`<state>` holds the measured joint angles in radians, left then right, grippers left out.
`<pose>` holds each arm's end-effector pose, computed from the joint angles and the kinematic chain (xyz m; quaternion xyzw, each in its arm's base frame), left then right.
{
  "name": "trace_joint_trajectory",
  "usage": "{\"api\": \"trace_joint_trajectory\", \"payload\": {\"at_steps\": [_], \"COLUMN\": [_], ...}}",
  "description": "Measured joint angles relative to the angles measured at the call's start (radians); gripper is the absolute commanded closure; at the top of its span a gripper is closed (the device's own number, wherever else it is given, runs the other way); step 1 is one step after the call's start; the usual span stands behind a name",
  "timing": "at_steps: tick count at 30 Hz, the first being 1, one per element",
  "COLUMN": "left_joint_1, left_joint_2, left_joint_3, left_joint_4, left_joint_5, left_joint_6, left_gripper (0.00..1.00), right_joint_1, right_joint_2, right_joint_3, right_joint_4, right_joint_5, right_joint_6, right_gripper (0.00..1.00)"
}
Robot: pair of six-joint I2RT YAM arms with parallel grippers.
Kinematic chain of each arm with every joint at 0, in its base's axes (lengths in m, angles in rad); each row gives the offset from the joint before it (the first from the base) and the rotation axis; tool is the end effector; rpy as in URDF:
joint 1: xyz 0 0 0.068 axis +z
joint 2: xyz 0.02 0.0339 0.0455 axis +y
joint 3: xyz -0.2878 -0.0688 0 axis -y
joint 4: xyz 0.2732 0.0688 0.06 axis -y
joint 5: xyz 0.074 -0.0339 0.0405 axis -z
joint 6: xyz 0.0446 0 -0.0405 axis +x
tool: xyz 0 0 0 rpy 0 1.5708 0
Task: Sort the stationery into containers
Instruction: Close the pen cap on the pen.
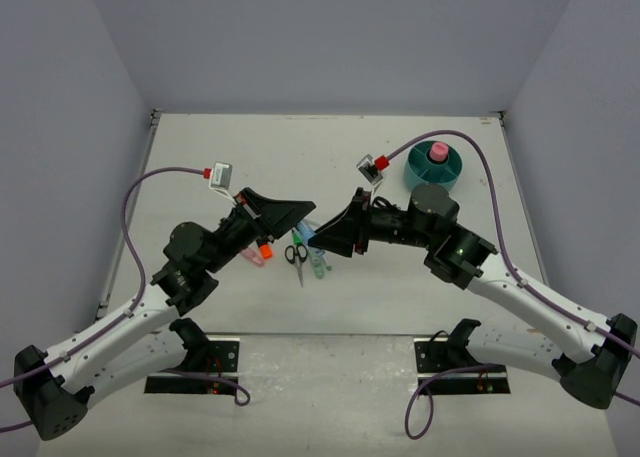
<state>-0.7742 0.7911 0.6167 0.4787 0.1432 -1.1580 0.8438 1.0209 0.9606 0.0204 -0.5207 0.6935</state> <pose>0.1456 -0.1513 0.3652 -0.0560 0.5904 -0.6855 0.4223 0.1552 0.2079 0.3978 -0.2302 0.6814 0.5989 0.3522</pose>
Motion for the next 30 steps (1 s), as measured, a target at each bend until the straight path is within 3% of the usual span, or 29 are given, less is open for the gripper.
{"api": "trace_joint_trajectory", "payload": {"at_steps": [7, 24, 26, 28, 30], "left_joint_1": [0.0, 0.0, 0.0, 0.0, 0.0], "left_joint_2": [-0.004, 0.061, 0.06, 0.054, 0.041], "left_joint_3": [0.0, -0.001, -0.001, 0.0, 0.015], "left_joint_4": [0.009, 0.136, 0.153, 0.144, 0.089], "left_joint_5": [0.006, 0.097, 0.098, 0.096, 0.093], "left_joint_6": [0.044, 0.104, 0.105, 0.119, 0.155], "left_gripper": [1.0, 0.97, 0.83, 0.4, 0.18], "right_joint_1": [0.001, 0.005, 0.007, 0.008, 0.007], "right_joint_2": [0.024, 0.033, 0.034, 0.037, 0.042], "right_joint_3": [-0.004, 0.035, 0.044, 0.045, 0.042], "right_joint_4": [0.048, 0.048, 0.047, 0.055, 0.068], "right_joint_5": [-0.051, 0.001, 0.006, 0.004, 0.002], "right_joint_6": [0.033, 0.048, 0.047, 0.041, 0.033], "right_gripper": [0.99, 1.0, 1.0, 1.0, 1.0]}}
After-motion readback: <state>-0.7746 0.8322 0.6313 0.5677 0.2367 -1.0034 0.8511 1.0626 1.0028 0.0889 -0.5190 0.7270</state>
